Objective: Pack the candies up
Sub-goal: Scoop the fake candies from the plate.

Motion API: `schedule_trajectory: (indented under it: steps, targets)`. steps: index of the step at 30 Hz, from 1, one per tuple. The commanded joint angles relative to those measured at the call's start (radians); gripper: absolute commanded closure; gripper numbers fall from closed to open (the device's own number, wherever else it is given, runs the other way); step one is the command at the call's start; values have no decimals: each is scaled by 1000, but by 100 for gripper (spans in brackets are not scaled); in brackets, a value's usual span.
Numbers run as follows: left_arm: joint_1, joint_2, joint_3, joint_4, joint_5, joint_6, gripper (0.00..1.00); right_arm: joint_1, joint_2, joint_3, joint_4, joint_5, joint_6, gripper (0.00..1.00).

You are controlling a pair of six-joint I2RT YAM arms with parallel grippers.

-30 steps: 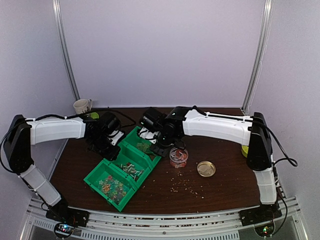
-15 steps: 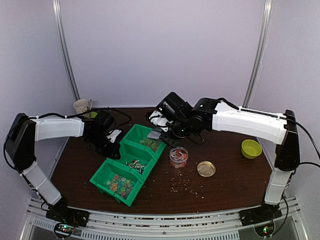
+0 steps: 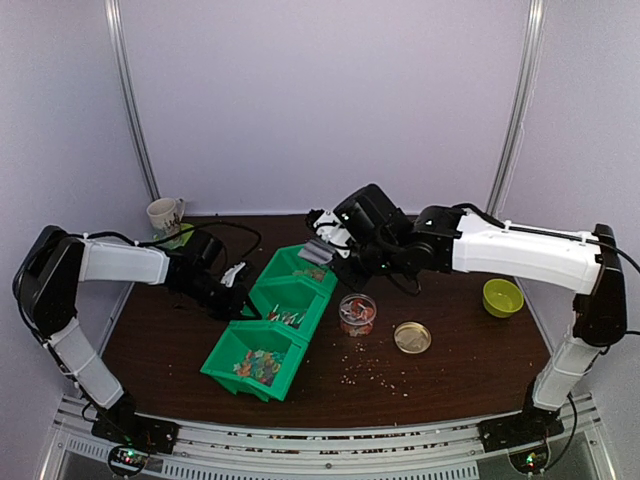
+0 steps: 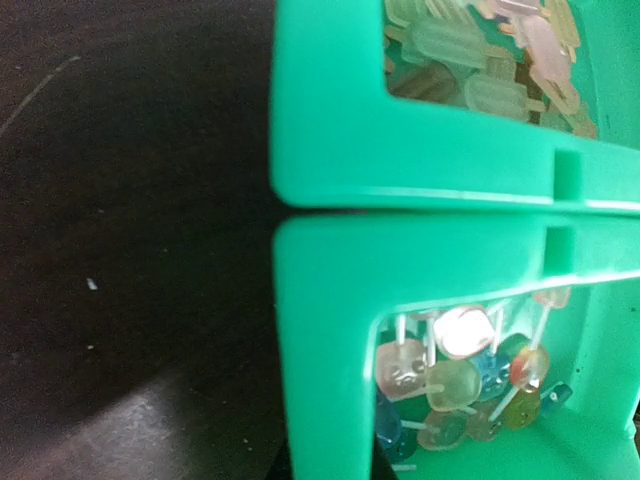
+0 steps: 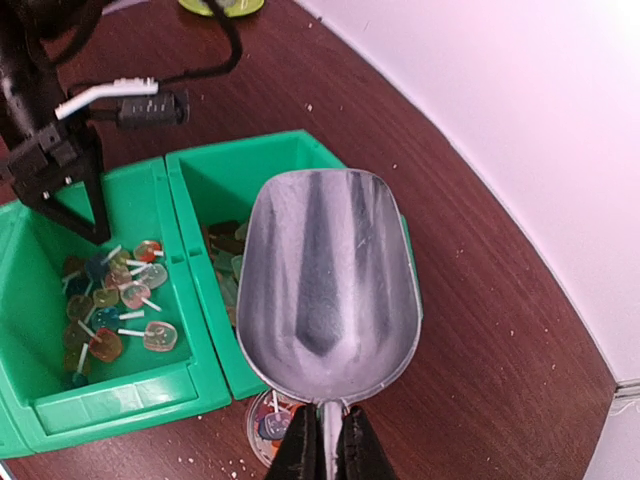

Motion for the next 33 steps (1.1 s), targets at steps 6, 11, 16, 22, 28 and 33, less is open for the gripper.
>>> schedule_trajectory:
  steps: [6,11,16,22,28,33]
  targets:
    - [4,26,-58,356,304,-197,100,-3,-91,-12,105,51,25,100]
    - [4,-9,45,31,57,26,100,-3,-35,89,-82,30,-4,100]
    - [2,-52,68,-44,-59,81,100,-4,20,167,-252,9,-34,100]
    - [-44,-51,101,-118,-184,136,100,-4,123,258,-432,-21,-56,100]
    - [-65,-61,110,-134,-252,151,100,0,195,292,-507,-29,-70,100]
    - [-88,-63,120,-150,-291,166,100,3,275,343,-577,-13,-74,100]
